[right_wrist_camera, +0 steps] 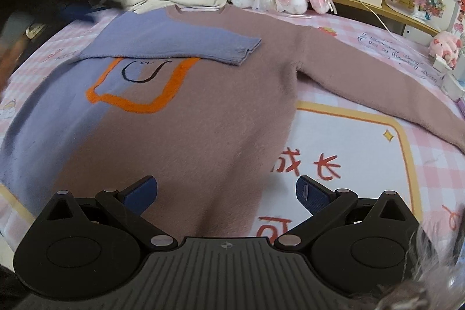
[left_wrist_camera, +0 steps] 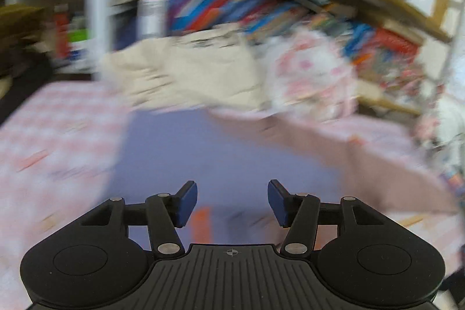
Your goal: Fold clothes
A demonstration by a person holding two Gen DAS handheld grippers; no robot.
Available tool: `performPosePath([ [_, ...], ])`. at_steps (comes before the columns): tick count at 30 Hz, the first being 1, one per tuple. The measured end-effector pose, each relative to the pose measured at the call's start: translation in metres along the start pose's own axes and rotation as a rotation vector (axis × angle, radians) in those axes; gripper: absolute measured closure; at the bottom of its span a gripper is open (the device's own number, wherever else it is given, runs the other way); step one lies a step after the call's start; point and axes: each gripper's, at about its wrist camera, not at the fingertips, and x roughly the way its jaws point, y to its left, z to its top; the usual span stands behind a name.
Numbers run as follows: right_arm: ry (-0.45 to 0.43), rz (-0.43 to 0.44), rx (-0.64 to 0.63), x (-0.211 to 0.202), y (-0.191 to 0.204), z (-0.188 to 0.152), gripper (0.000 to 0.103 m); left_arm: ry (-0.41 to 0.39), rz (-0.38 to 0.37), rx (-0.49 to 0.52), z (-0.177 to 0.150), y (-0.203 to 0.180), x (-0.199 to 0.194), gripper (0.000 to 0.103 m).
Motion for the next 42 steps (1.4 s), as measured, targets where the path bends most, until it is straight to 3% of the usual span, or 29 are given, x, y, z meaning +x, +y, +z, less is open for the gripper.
performPosePath([
  [4,0.0,-0.029,0.025,-0.005,0.003,-0.003,0.0,0.016,0.209,-0.034,-0.046,0.047,-0.031,0.049],
  [8,-0.006,-0.075,0.063,-0.01,0.006,-0.006,0.002,0.068,0.279,-0.061,-0.068,0.081,-0.044,0.049],
  [12,0.006,-0.129,0.111,-0.016,0.007,-0.01,0.004,0.083,0.254,-0.082,-0.073,0.104,-0.047,0.049],
  [17,0.035,-0.142,0.187,-0.021,0.011,-0.019,0.022,0.1,0.194,-0.107,-0.079,0.116,-0.045,0.048],
  [23,0.044,-0.164,0.233,-0.026,0.02,-0.028,0.04,0.126,0.16,-0.036,-0.087,0.111,-0.043,0.049],
  [26,0.034,-0.167,0.239,-0.028,0.024,-0.03,0.055,0.132,0.149,-0.049,-0.086,0.112,-0.043,0.051],
  [27,0.031,-0.167,0.235,-0.029,0.026,-0.031,0.062,0.134,0.144,-0.055,-0.085,0.113,-0.043,0.053],
  [30,0.023,-0.156,0.219,-0.029,0.032,-0.031,0.075,0.139,0.093,-0.065,-0.084,0.112,-0.044,0.079],
  [31,0.021,-0.151,0.219,-0.028,0.033,-0.03,0.078,0.143,0.064,-0.079,-0.084,0.112,-0.044,0.095],
  [32,0.019,-0.143,0.22,-0.027,0.033,-0.029,0.084,0.146,0.029,-0.105,-0.085,0.114,-0.044,0.098],
  [35,0.019,-0.145,0.216,-0.026,0.037,-0.027,0.087,0.133,0.007,-0.135,-0.088,0.118,-0.046,0.099],
  [42,0.027,-0.125,0.192,-0.021,0.046,-0.021,0.088,0.114,0.019,-0.165,-0.088,0.135,-0.053,0.099],
])
